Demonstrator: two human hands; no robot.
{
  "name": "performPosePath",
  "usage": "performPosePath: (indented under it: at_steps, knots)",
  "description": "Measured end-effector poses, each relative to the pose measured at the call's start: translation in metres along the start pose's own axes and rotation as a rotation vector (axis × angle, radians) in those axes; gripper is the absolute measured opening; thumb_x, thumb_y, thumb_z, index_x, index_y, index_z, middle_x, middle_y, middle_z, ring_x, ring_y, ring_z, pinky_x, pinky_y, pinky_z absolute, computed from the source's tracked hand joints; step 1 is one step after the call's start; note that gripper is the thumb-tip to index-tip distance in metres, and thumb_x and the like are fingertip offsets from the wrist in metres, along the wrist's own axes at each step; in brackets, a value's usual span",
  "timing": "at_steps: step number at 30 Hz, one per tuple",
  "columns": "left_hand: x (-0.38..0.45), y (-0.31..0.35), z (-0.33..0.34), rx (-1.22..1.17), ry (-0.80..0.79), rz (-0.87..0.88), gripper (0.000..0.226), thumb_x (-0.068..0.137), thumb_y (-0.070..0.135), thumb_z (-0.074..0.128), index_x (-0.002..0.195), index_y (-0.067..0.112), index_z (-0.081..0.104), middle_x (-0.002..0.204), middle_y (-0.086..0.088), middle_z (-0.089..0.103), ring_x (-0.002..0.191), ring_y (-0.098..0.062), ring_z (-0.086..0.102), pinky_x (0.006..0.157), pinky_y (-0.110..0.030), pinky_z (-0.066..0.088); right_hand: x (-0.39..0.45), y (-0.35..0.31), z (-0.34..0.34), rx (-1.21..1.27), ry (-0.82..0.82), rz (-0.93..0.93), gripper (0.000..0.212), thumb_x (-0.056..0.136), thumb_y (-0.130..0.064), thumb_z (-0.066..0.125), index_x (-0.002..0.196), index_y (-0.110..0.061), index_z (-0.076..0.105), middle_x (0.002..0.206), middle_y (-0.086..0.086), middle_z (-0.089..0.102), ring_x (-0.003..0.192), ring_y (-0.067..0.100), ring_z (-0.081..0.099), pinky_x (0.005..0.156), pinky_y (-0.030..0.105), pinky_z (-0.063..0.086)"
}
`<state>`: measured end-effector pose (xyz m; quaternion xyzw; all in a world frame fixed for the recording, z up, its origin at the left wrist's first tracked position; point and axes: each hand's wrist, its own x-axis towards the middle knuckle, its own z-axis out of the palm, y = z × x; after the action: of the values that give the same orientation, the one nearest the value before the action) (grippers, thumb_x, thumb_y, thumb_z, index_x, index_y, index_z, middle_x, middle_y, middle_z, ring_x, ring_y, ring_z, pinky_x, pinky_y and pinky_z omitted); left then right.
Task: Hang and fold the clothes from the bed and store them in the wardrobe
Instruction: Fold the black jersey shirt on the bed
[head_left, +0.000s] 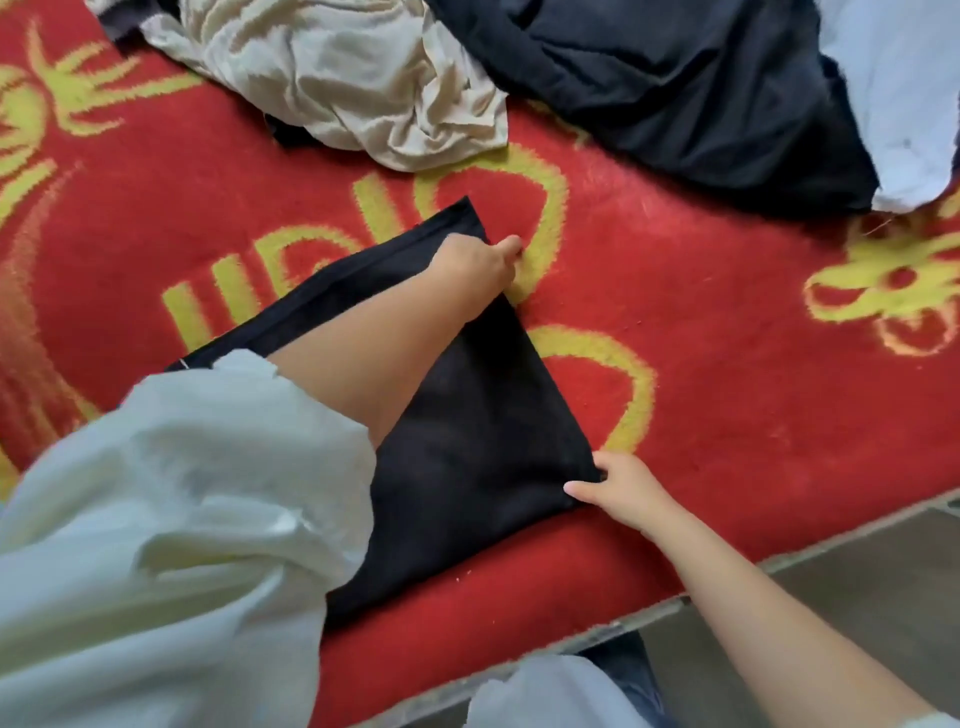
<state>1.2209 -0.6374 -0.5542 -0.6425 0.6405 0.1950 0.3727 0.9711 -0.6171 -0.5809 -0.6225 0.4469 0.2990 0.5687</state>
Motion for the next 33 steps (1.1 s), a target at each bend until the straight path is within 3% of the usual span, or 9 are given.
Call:
performPosePath:
  at_steps: [6,11,13,18,21,23,26,29,33]
  knots:
    - [0.000,-0.010,0.007,0.145,-0.142,0.027,0.041,0.091,0.003,0.044,0.131,0.012,0.043,0.122,-0.003,0.049,0.103,-0.021,0.055,0.049,-0.025,0.029,-0.008,0.012,0.002,0.058,0.043,-0.162,0.019,0.081,-0.006,0.066,0.100,-0.003,0.068,0.096,0.002,0.066,0.091,0.012,0.056,0.066,0.015,0.038]
    - [-0.006,-0.004,0.012,0.027,-0.136,-0.076,0.032,0.091,-0.002,0.042,0.119,0.006,0.055,0.119,-0.011,0.041,0.080,-0.021,0.046,0.045,-0.026,0.022,-0.018,0.015,0.000,0.079,0.053,-0.309,0.014,0.079,0.000,0.066,0.093,0.002,0.068,0.094,0.006,0.063,0.090,0.018,0.057,0.069,0.011,0.037]
    - [-0.018,-0.011,0.013,-0.004,-0.062,-0.095,0.034,0.090,-0.002,0.045,0.122,0.007,0.054,0.131,-0.012,0.037,0.089,-0.028,0.051,0.048,-0.029,0.027,-0.026,0.010,0.003,0.124,0.048,-0.376,0.017,0.078,0.005,0.066,0.093,-0.002,0.070,0.097,0.003,0.060,0.087,0.008,0.057,0.070,0.003,0.037]
    - [-0.055,-0.036,0.026,-0.150,0.045,-0.091,0.031,0.082,-0.003,0.056,0.112,0.003,0.056,0.121,-0.011,0.051,0.099,-0.036,0.056,0.060,-0.036,0.042,-0.053,-0.019,0.012,0.438,-0.388,-0.398,0.038,0.068,-0.013,0.069,0.093,-0.042,0.069,0.106,-0.033,0.060,0.100,-0.022,0.050,0.085,0.002,0.037]
    - [-0.091,-0.054,0.048,-0.273,0.145,-0.063,0.038,0.078,-0.009,0.054,0.114,0.002,0.058,0.135,-0.010,0.046,0.108,-0.037,0.055,0.075,-0.043,0.049,-0.058,-0.041,0.043,0.312,-0.512,-0.391,0.041,0.066,-0.025,0.070,0.106,-0.027,0.064,0.123,-0.029,0.054,0.118,-0.013,0.044,0.100,0.012,0.035]
    - [-0.120,-0.066,0.066,-0.344,0.195,-0.074,0.042,0.077,-0.010,0.052,0.117,0.002,0.057,0.141,-0.009,0.042,0.111,-0.039,0.053,0.078,-0.043,0.046,-0.056,-0.052,0.066,0.184,-0.496,-0.433,0.050,0.073,-0.024,0.071,0.119,-0.006,0.060,0.146,-0.017,0.026,0.133,-0.008,0.020,0.111,0.015,0.019]
    - [-0.170,-0.081,0.107,-0.380,0.257,-0.107,0.036,0.076,-0.011,0.053,0.110,-0.001,0.059,0.137,-0.014,0.045,0.105,-0.044,0.054,0.076,-0.048,0.047,-0.062,-0.073,0.111,0.007,-0.475,-0.499,0.011,0.084,-0.007,0.063,0.082,0.003,0.061,0.132,-0.020,0.017,0.125,-0.013,0.005,0.098,-0.004,0.007]
    - [-0.214,-0.089,0.159,-0.391,0.232,-0.162,0.034,0.080,-0.009,0.051,0.113,-0.001,0.058,0.131,-0.019,0.047,0.100,-0.044,0.054,0.072,-0.047,0.045,-0.068,-0.090,0.170,-0.151,-0.393,-0.613,0.045,0.085,-0.008,0.063,0.056,-0.021,0.030,0.143,-0.009,0.024,0.129,-0.006,0.002,0.107,0.011,-0.001]
    - [-0.247,-0.086,0.224,-0.464,0.254,-0.233,0.037,0.080,-0.008,0.051,0.115,0.001,0.057,0.127,-0.020,0.047,0.100,-0.042,0.051,0.073,-0.048,0.043,-0.068,-0.092,0.239,-0.238,-0.277,-0.703,0.041,0.085,-0.011,0.062,0.058,-0.025,0.036,0.150,0.001,0.026,0.133,-0.003,0.004,0.110,0.014,-0.002]
